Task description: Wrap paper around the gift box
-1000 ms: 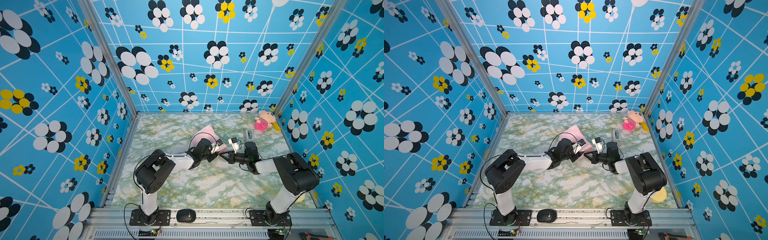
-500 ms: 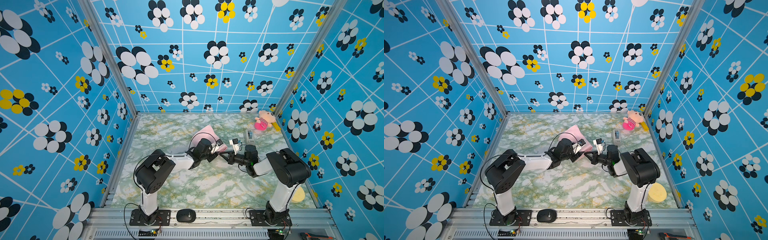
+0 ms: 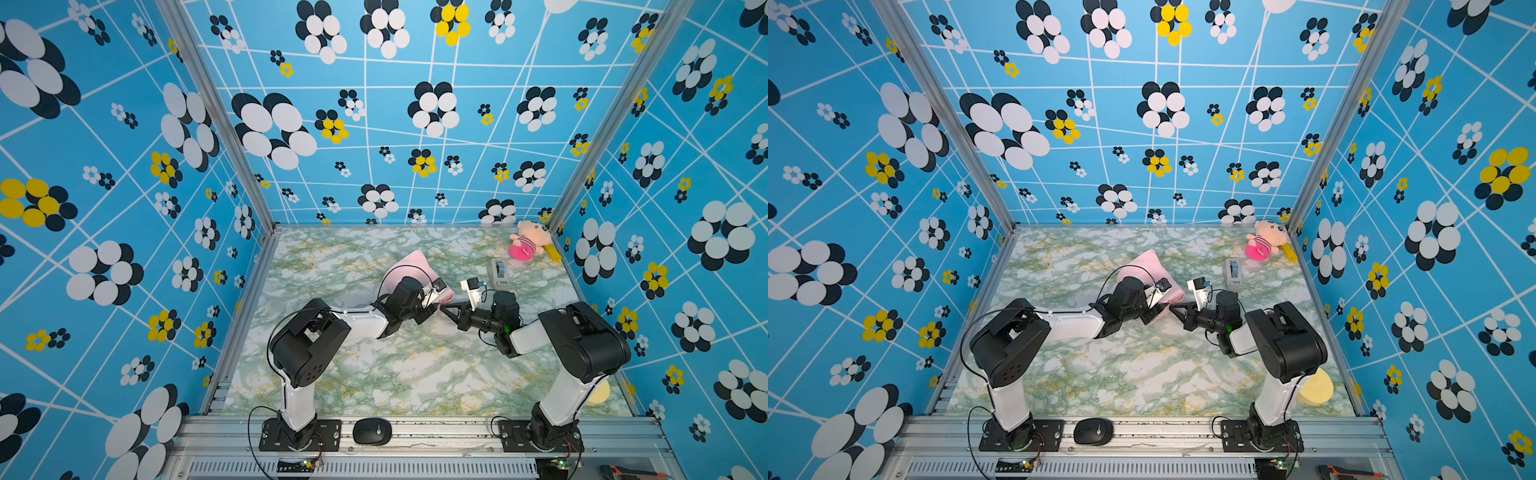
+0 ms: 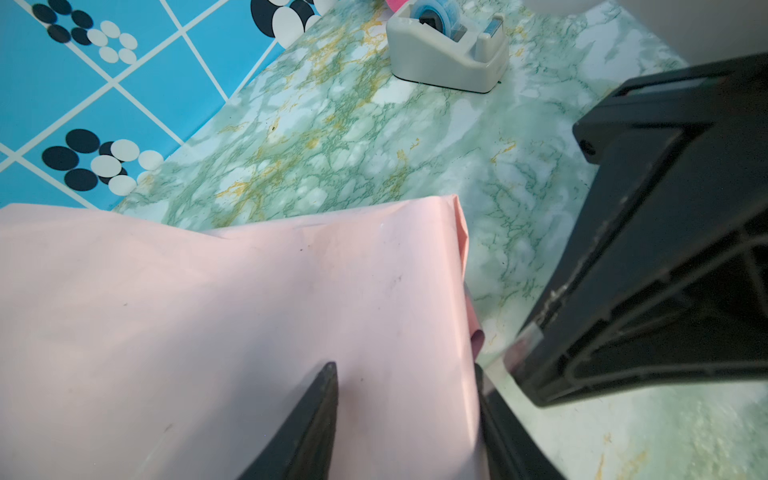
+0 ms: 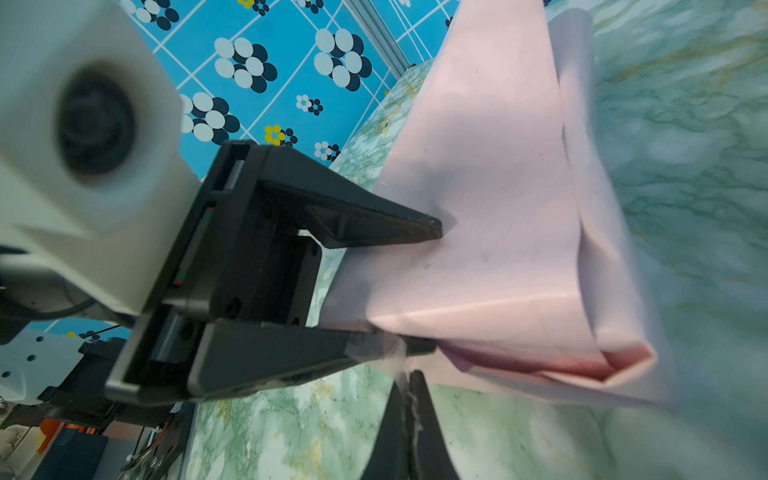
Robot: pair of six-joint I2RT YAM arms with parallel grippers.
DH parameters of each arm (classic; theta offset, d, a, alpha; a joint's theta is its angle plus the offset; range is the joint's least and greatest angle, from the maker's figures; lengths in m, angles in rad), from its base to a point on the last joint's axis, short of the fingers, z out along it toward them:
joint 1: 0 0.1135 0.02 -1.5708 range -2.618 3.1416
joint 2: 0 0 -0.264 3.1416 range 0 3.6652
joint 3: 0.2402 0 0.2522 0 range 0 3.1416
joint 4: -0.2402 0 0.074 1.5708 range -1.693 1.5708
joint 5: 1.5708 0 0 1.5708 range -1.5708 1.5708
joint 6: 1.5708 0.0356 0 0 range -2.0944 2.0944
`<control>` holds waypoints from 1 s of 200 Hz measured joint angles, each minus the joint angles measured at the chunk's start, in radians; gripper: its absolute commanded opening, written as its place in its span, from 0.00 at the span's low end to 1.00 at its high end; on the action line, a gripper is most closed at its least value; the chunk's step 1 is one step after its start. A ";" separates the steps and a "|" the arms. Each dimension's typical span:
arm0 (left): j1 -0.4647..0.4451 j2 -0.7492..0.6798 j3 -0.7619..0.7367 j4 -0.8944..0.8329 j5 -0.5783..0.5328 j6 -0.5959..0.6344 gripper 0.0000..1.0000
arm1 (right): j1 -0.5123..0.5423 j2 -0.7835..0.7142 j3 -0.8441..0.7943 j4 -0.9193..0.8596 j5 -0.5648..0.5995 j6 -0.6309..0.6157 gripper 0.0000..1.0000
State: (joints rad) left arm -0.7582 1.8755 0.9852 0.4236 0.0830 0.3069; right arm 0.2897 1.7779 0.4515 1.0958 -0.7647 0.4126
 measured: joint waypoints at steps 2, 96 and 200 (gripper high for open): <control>0.000 0.000 0.000 0.000 0.000 0.000 0.50 | 0.000 -0.001 0.000 0.000 0.000 0.000 0.00; 0.001 0.000 0.000 0.001 0.000 0.000 0.50 | -0.011 -0.019 0.119 -0.203 -0.027 0.053 0.00; 0.001 0.001 0.000 0.003 0.000 0.000 0.50 | -0.018 -0.088 0.228 -0.597 -0.058 0.029 0.00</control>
State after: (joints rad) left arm -0.7574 1.8767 0.9852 0.4267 0.0826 0.3073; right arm 0.2722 1.6897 0.6792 0.4992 -0.8230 0.4419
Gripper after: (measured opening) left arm 0.499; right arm 0.047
